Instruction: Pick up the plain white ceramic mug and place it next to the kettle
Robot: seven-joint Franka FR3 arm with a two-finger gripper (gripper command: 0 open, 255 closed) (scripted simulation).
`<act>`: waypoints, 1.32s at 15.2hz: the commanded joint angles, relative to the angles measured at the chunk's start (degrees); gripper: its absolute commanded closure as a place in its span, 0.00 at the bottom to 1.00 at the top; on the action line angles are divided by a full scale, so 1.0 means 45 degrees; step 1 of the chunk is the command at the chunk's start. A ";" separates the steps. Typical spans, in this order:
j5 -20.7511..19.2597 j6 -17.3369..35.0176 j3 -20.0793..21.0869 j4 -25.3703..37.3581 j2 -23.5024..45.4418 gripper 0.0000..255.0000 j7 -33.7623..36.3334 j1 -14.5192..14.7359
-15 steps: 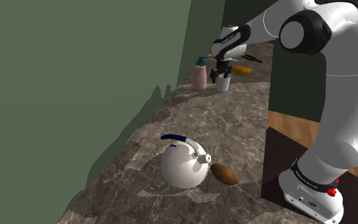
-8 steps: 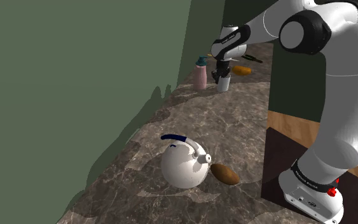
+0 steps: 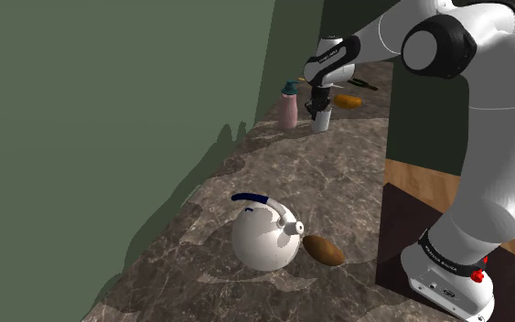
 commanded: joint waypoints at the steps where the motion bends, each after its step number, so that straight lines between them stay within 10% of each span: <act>1: -0.0027 -0.0131 -0.0016 0.0042 -0.0093 1.00 0.0016 0.0011; 20: -0.0448 -0.2828 -0.0229 0.1423 -0.1443 1.00 0.0248 0.0132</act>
